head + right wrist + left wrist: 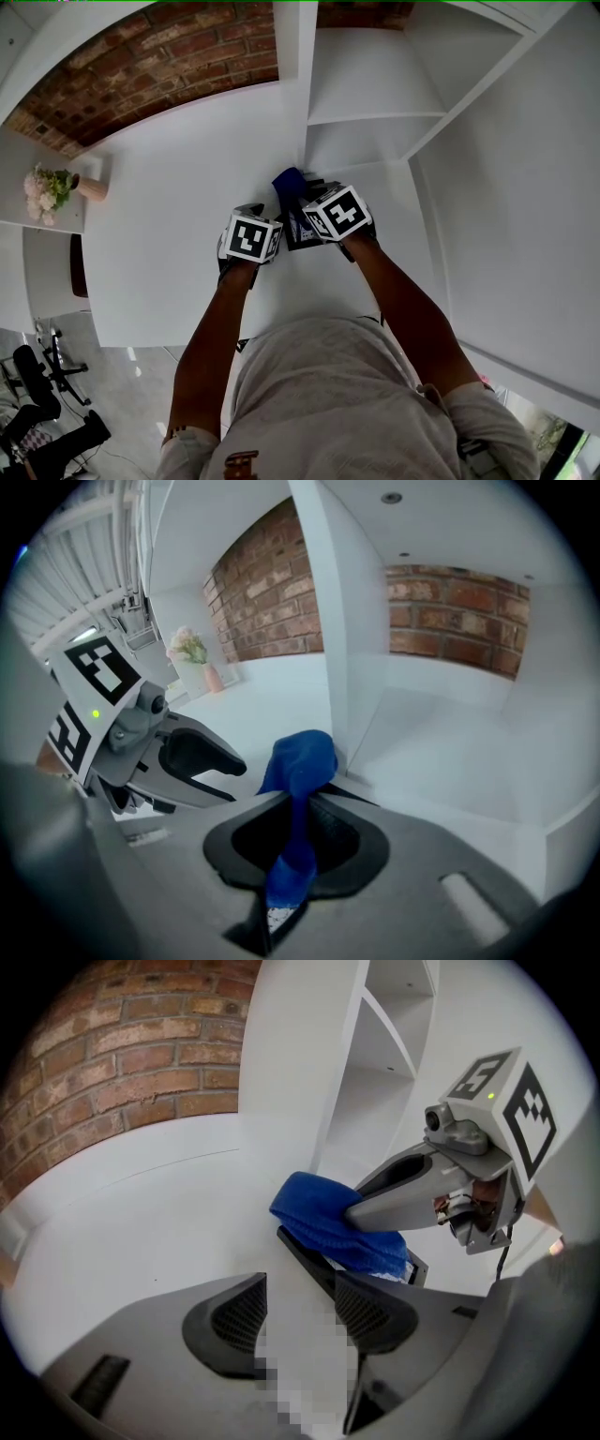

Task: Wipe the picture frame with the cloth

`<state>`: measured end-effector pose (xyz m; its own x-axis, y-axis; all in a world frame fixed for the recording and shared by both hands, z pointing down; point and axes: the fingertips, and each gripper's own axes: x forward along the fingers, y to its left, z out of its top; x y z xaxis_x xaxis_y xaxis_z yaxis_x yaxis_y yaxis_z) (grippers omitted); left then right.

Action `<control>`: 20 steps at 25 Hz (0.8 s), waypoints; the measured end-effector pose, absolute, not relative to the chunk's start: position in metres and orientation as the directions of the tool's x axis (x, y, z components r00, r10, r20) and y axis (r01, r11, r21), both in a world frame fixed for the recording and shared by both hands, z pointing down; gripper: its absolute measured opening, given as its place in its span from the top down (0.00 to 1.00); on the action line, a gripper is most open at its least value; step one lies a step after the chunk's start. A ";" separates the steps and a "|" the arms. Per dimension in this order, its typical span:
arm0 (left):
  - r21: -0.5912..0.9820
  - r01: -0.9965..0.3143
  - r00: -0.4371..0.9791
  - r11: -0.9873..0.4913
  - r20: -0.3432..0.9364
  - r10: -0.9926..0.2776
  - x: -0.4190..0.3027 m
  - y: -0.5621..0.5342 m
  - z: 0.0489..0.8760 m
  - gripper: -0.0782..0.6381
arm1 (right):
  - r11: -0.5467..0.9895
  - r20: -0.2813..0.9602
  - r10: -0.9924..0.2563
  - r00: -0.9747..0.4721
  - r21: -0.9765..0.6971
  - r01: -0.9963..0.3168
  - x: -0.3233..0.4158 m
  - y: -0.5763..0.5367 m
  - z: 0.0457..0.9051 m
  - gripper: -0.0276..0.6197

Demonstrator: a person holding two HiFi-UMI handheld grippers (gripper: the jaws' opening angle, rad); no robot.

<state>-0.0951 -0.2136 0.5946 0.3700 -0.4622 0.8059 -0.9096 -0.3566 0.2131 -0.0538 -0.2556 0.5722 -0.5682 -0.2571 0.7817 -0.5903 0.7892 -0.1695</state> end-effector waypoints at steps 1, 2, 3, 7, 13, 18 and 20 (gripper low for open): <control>0.214 -0.909 0.371 -0.357 0.806 -0.462 -0.095 -0.213 0.595 0.58 | 0.782 0.786 -0.262 -0.560 -0.167 -0.600 -0.049 -0.257 0.572 0.89; 0.214 -0.909 0.371 -0.358 0.805 -0.462 -0.095 -0.213 0.595 0.58 | 0.775 0.788 -0.267 -0.555 -0.166 -0.609 -0.044 -0.258 0.572 0.89; 0.214 -0.909 0.372 -0.359 0.805 -0.463 -0.095 -0.213 0.594 0.58 | 0.769 0.790 -0.272 -0.550 -0.165 -0.618 -0.040 -0.258 0.571 0.89; 0.217 -0.908 0.375 -0.357 0.801 -0.467 -0.096 -0.212 0.594 0.58 | 0.744 0.798 -0.293 -0.527 -0.157 -0.650 -0.019 -0.262 0.571 0.89; 0.219 -0.908 0.377 -0.358 0.799 -0.468 -0.096 -0.212 0.594 0.58 | 0.692 0.806 -0.333 -0.490 -0.144 -0.708 0.016 -0.271 0.569 0.89; 0.223 -0.905 0.384 -0.363 0.795 -0.469 -0.096 -0.212 0.595 0.58 | 0.657 0.805 -0.362 -0.469 -0.137 -0.741 0.038 -0.273 0.567 0.89; 0.227 -0.904 0.387 -0.363 0.795 -0.467 -0.096 -0.212 0.595 0.58 | 0.652 0.797 -0.374 -0.474 -0.137 -0.745 0.042 -0.271 0.562 0.89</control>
<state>-0.0956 -0.2123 0.5948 0.3873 -0.4669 0.7950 -0.9036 -0.3633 0.2268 0.0425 -0.2714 0.5619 -0.4741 -0.3742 0.7970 -0.7454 0.6524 -0.1372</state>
